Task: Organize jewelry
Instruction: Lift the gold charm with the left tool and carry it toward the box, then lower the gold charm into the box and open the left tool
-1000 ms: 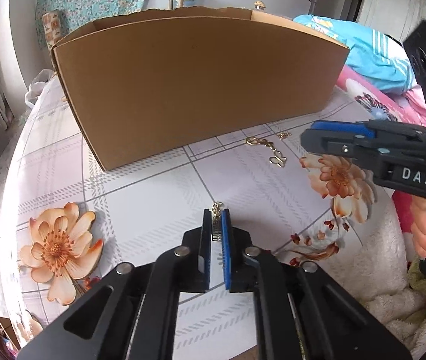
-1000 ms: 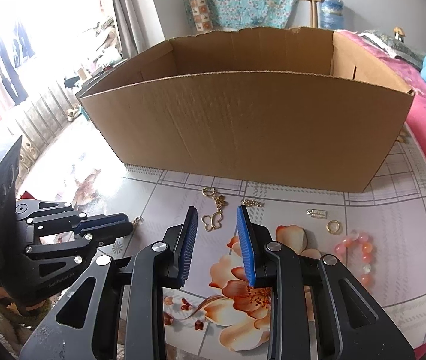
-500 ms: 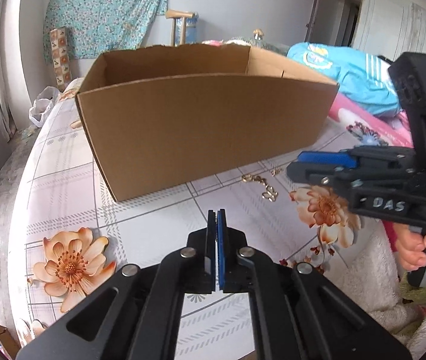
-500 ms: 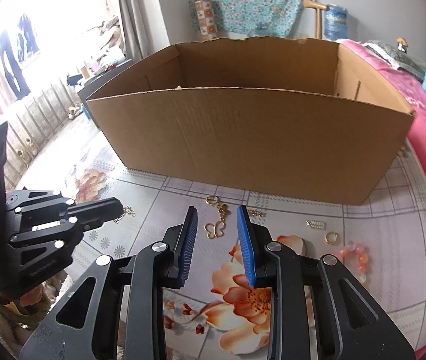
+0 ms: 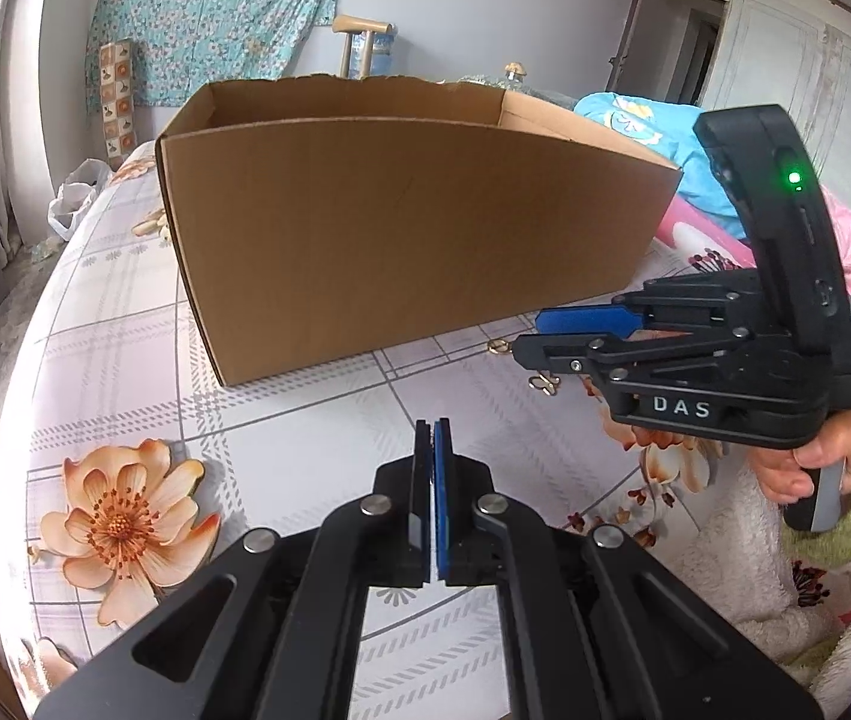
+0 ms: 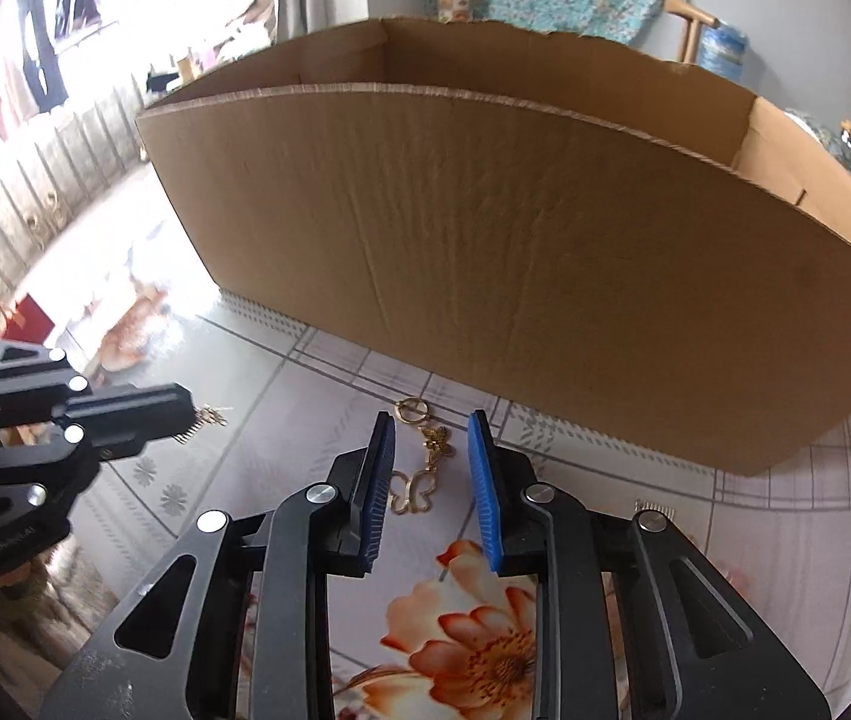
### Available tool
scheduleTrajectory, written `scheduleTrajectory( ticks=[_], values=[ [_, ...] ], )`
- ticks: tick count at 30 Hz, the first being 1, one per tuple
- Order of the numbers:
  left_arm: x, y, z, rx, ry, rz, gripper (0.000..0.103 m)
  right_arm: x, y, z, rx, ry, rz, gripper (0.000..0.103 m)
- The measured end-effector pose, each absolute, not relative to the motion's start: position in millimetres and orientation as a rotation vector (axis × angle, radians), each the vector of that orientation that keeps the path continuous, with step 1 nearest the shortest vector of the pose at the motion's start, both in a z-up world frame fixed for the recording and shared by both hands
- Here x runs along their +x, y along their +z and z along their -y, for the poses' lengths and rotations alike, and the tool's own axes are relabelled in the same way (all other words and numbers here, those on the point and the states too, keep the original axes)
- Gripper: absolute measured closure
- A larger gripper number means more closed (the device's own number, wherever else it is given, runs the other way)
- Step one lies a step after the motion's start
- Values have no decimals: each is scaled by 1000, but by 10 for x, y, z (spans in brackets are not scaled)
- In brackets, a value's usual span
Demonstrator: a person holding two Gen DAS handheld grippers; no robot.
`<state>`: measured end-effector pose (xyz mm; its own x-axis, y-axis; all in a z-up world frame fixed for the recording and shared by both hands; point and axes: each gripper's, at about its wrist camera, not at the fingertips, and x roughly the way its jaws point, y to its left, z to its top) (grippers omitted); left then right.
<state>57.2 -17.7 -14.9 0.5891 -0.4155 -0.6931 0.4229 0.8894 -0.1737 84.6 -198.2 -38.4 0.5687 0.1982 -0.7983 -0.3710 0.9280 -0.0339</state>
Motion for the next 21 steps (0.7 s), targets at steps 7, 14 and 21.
scheduleTrajectory(
  ticks=[7, 14, 21],
  values=[
    [643, -178, 195, 7, -486, -811, 103, 905, -395, 1948, -255, 369, -947, 98],
    [615, -162, 181, 8, -482, -797, 103, 959, -355, 2053, -184, 378, -956, 98],
    [505, -58, 175, 18, -468, -765, 103, 877, -191, 2168, -135, 388, -917, 98]
  ],
)
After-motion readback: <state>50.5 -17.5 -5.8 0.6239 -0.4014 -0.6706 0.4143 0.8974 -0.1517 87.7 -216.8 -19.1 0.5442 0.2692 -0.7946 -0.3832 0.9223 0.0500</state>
